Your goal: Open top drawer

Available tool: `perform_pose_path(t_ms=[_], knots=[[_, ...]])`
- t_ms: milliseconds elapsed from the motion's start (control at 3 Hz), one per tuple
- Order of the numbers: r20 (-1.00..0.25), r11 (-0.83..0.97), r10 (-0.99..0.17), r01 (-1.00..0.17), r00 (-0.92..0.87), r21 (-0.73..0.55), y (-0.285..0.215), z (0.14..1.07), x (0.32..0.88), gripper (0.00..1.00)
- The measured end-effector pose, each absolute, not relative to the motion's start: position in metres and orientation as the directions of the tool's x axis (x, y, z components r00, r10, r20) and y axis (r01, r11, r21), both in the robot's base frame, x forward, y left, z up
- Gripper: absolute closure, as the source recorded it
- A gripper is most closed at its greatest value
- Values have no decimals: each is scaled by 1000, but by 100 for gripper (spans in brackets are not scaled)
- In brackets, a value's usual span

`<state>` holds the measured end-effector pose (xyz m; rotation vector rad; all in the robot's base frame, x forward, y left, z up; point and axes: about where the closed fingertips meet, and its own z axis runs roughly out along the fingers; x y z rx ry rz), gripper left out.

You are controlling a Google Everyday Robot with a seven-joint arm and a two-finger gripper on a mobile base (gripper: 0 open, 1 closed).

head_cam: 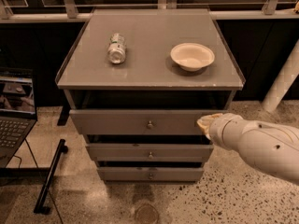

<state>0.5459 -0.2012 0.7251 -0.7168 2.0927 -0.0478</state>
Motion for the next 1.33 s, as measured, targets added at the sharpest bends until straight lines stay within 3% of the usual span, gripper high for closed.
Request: perform_pose_path(t_ms=[1333], knots=[[-755,819,-533,-458,-382,-347,-206,712,627,100]])
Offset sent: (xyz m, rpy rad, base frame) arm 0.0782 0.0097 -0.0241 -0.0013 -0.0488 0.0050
